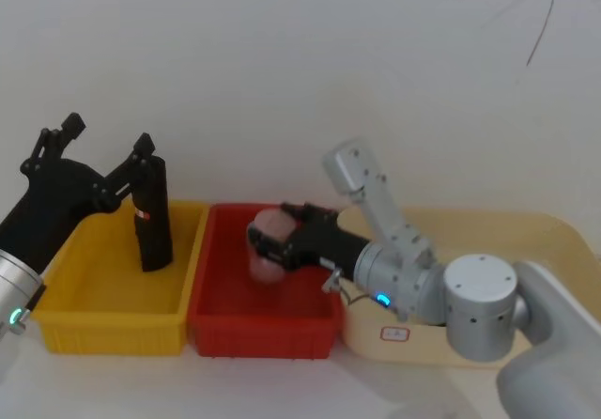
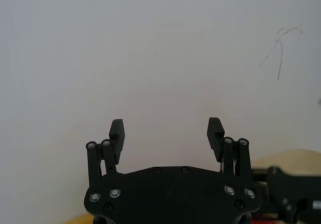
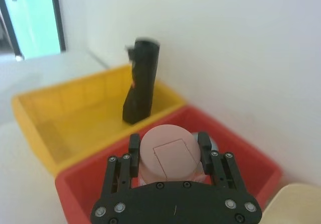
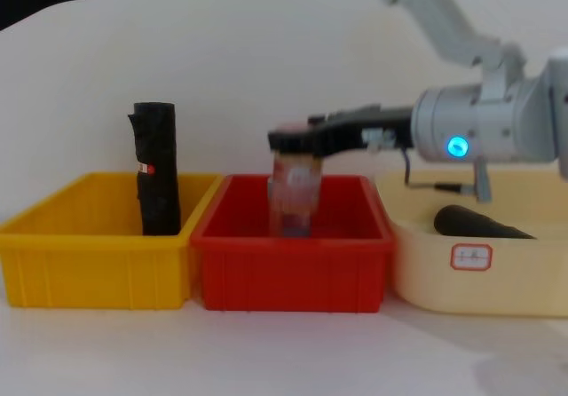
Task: Pick up the garbage bag with the one hand and transfer it to the other hand.
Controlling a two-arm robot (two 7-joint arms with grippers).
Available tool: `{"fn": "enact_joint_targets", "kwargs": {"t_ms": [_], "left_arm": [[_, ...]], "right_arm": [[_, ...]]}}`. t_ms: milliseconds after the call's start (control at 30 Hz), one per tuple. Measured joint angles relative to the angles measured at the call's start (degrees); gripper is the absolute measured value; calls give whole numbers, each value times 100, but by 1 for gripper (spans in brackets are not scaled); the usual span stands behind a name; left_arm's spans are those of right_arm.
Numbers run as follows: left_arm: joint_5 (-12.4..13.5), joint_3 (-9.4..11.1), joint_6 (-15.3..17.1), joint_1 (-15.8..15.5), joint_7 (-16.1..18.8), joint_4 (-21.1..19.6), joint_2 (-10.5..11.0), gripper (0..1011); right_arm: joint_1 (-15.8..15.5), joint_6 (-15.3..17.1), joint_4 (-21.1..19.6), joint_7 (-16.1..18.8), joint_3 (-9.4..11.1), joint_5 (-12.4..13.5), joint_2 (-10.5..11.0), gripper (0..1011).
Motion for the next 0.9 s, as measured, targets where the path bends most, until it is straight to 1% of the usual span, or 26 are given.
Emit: {"fn": "enact_joint_targets", "kwargs": {"t_ms": [67,133,167,200,267,300,367,467,533,600,633,733,900], "left_arm": [[0,0,0,0,0,0,0,1001],[0,0,0,0,0,0,0,1001],[0,0,0,0,0,0,0,1001],[0,0,0,0,0,0,0,1001],[0,0,0,0,0,0,0,1001],[0,0,0,0,0,0,0,1001],[0,0,0,0,0,0,0,1001],[0,0,0,0,0,0,0,1001],[0,0,0,0,0,0,0,1001],[0,0,0,0,0,0,0,1001],[0,0,0,0,0,0,0,1001],[0,0,0,0,0,0,0,1001],[0,0,0,0,0,0,0,1001]], "right_arm": [[-31,-11,-134,-17,56,35,36,668],[-103,-43,-403,-65,173,108,117,667],[-103,-43,-403,-65,173,108,117,667],[-156,-59,-552,-91,249,145,172,667],[-203,-70,-681,-126,322,171,225,668],[-259,-82,-816,-172,402,205,288,668],[-319,-91,-929,-219,472,235,343,667],[-488,-97,-1186,-327,652,293,503,668],[-522,-96,-1222,-346,681,301,532,668],[-670,-79,-1371,-430,798,336,656,667],[-670,-79,-1371,-430,798,336,656,667],[-846,-30,-1483,-506,898,363,791,667],[-1031,52,-1541,-570,961,376,918,668]]}}
